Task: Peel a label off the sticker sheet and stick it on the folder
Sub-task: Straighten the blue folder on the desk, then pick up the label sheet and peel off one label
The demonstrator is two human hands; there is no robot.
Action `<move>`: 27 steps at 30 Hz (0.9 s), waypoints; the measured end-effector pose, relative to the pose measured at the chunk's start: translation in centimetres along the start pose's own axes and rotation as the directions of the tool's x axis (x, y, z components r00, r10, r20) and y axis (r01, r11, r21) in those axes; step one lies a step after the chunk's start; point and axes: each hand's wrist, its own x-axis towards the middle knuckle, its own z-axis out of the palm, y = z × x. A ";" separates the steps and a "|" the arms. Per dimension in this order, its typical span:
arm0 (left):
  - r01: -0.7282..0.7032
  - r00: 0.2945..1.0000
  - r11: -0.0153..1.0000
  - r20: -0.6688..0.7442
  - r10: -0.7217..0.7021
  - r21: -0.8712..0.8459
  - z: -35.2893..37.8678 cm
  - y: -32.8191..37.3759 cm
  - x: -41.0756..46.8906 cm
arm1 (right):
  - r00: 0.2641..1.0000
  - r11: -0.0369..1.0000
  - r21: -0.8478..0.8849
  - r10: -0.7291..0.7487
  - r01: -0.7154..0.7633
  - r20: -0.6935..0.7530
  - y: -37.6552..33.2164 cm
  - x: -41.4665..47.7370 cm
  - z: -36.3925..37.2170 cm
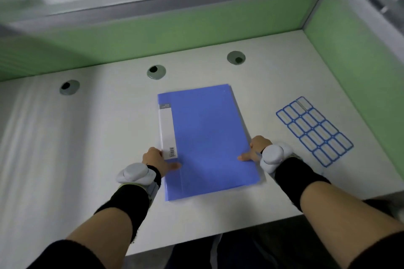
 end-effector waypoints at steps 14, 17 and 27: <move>-0.318 0.942 0.944 -0.086 0.325 0.087 1.2 9.7 0.0 | 0.972 0.996 0.073 -0.029 0.047 -0.234 3.3 1.3 -5.1; -0.416 0.908 0.908 -0.025 0.418 0.056 3.4 14.2 -0.1 | 0.954 0.987 0.162 0.025 0.025 -0.300 6.0 1.8 -7.3; -0.587 0.808 0.807 0.098 0.581 0.056 10.5 25.1 -0.5 | 0.894 0.956 0.291 0.151 -0.024 -0.421 11.8 4.4 -12.3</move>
